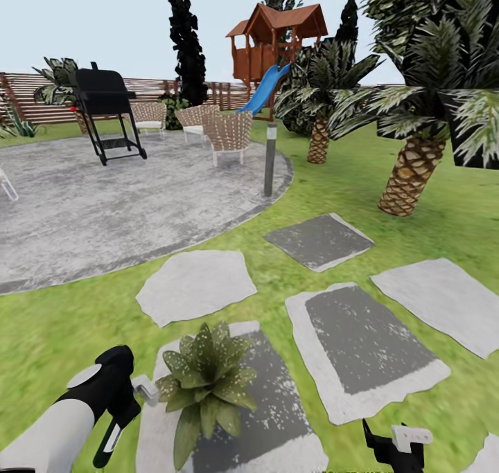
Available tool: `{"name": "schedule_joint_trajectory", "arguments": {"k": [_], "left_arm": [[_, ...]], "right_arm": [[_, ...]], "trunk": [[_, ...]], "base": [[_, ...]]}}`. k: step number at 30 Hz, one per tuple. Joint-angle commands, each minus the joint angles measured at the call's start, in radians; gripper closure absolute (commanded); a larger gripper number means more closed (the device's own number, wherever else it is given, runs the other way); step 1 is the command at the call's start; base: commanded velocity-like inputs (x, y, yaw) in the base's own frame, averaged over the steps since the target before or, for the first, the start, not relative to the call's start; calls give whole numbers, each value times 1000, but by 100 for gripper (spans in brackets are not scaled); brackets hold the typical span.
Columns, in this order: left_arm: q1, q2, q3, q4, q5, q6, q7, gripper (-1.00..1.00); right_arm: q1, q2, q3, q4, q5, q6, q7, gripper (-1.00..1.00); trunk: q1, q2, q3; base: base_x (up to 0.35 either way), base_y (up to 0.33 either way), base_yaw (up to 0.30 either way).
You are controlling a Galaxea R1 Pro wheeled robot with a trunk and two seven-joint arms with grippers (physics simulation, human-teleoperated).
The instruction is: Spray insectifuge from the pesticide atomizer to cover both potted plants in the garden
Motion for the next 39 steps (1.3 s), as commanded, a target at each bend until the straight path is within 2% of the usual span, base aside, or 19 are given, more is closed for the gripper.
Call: {"name": "schedule_joint_trajectory", "arguments": {"k": [1,7,15,20,24,27,30,33,39], "left_arm": [[-1,0,-1,-2,-6,7,-8,100],[-1,-7,-5,-3,-6,7,-8,100],[-4,-7,-7,-3,-7,8,-12,100],[-52,-13,-11,-1,-15,23,-17,100],[-60,-15,-14,-1,-14,26,-18,100],[-60,-16,-17,-2,-21,25,-82,100],[-60,-16,-18,-3,-38,24,-112,100],[-57,-16,-18,-3,-49,24,-116,100],[-52,-13,-19,-3,-50,24,-115,100]], "right_arm": [[-1,0,-9,1,0,-3,10,-100],[-1,0,-9,1,0,-3,10,-100],[-1,0,-9,1,0,-3,10,-100],[-1,0,-9,1,0,-3,10,-100],[-1,1,-9,1,0,-3,10,-100],[-1,1,-9,1,0,-3,10,-100],[-1,0,-9,1,0,-3,10,-100],[-1,0,-9,0,0,-3,10,-100],[-1,0,-9,0,0,-3,10,-100]], "trunk": [[-1,0,-1],[-1,0,-1],[-1,0,-1],[-1,0,-1],[-1,0,-1],[-1,0,-1],[-1,0,-1],[-1,0,-1],[-1,0,-1]], "base": [[-225,-206,278],[-181,-209,272],[93,-145,37],[4,-4,32],[0,0,242],[0,0,275],[0,0,277],[0,0,235],[2,-121,32]]}}
